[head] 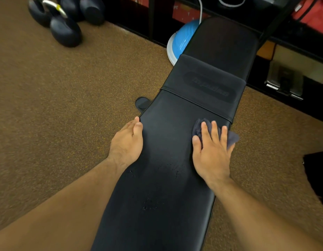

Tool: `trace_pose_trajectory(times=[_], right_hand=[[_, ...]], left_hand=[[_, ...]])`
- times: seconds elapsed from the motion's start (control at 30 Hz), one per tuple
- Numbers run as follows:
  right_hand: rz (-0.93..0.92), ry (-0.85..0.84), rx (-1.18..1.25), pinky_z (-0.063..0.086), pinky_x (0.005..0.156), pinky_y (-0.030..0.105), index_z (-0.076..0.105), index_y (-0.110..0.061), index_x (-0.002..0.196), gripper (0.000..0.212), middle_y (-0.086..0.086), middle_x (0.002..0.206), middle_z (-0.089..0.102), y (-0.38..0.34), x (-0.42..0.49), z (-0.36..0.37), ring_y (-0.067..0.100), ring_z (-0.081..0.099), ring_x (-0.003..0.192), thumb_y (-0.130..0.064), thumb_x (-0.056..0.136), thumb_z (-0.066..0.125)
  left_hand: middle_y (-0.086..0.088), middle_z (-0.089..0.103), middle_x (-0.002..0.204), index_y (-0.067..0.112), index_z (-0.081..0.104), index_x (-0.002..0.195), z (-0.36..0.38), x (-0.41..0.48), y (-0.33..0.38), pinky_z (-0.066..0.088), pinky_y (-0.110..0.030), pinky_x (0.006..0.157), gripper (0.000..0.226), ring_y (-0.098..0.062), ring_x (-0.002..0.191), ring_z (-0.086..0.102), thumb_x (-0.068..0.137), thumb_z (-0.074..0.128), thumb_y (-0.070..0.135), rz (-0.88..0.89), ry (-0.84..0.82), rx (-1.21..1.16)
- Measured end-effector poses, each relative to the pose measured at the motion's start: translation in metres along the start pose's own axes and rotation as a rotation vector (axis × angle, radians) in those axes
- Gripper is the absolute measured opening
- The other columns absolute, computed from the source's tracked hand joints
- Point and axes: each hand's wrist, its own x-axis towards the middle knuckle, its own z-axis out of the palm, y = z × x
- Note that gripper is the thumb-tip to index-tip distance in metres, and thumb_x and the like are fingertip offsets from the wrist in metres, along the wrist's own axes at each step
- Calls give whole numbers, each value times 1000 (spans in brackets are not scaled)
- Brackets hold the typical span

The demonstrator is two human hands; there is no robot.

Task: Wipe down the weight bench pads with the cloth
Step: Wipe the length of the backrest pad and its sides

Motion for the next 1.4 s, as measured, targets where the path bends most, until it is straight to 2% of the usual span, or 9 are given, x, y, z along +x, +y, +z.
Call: trace_pose_trajectory(times=[0.1,0.27,0.43,0.53,0.7,0.83,1.03,1.23,1.4], right_hand=[[-9,-18,-38,-4,116,61,4,-30,156,59,-4,164,-4,-27,0,5,23,-15,149,-51,101,13],[-364,-77,-124,-7,114,60,8,-29,155,57,-3,164,-1,-74,-5,21,25,-11,149,-48,103,16],[-576,-122,-157,-2,118,55,16,-30,155,55,-5,164,7,-47,2,14,20,-8,150,-49,103,21],[-455,-101,-129,-4,117,52,16,-32,155,55,-7,164,5,-14,9,6,18,-9,149,-49,103,20],[-262,-12,-36,11,118,59,27,-27,153,58,-3,162,15,37,7,-3,22,-1,150,-51,100,18],[-218,-25,-9,7,117,60,20,-27,154,61,-2,163,11,37,10,-1,24,-7,150,-51,99,10],[-165,12,53,6,116,63,18,-26,155,55,0,164,6,31,20,2,29,-13,149,-45,103,25],[-18,-4,296,5,121,46,12,-28,155,59,0,163,-8,38,-37,12,29,-10,149,-48,101,24],[-68,-77,313,11,121,46,9,-30,154,60,-6,159,-17,44,-65,12,27,-7,149,-50,99,21]], left_hand=[[12,37,153,22,41,147,0,0,0,12,-24,119,47,-2,142,26,104,28,34,-7,6,-24],[10,40,152,20,44,146,-1,-1,2,12,-16,110,45,-3,141,29,104,29,30,-24,25,-76],[9,39,152,20,43,146,1,-2,7,12,-17,111,46,-4,142,28,104,27,29,-36,52,-39],[11,36,153,22,40,148,5,-3,7,11,-22,116,47,-4,143,25,104,27,31,-43,67,-2],[9,34,155,20,38,149,12,-4,12,10,-23,116,47,-6,144,24,103,28,29,-56,84,7],[9,37,154,21,40,148,10,-5,16,11,-20,112,46,-7,143,26,103,30,28,-75,86,-16],[10,38,152,24,42,147,9,-6,21,13,-27,116,47,-10,143,28,102,30,30,-115,96,-10],[7,36,155,24,38,149,11,-3,25,16,-32,117,51,-16,143,28,101,26,33,-145,77,90],[4,35,155,25,36,150,8,-4,23,20,-38,118,51,-20,143,30,100,27,35,-143,50,144]])
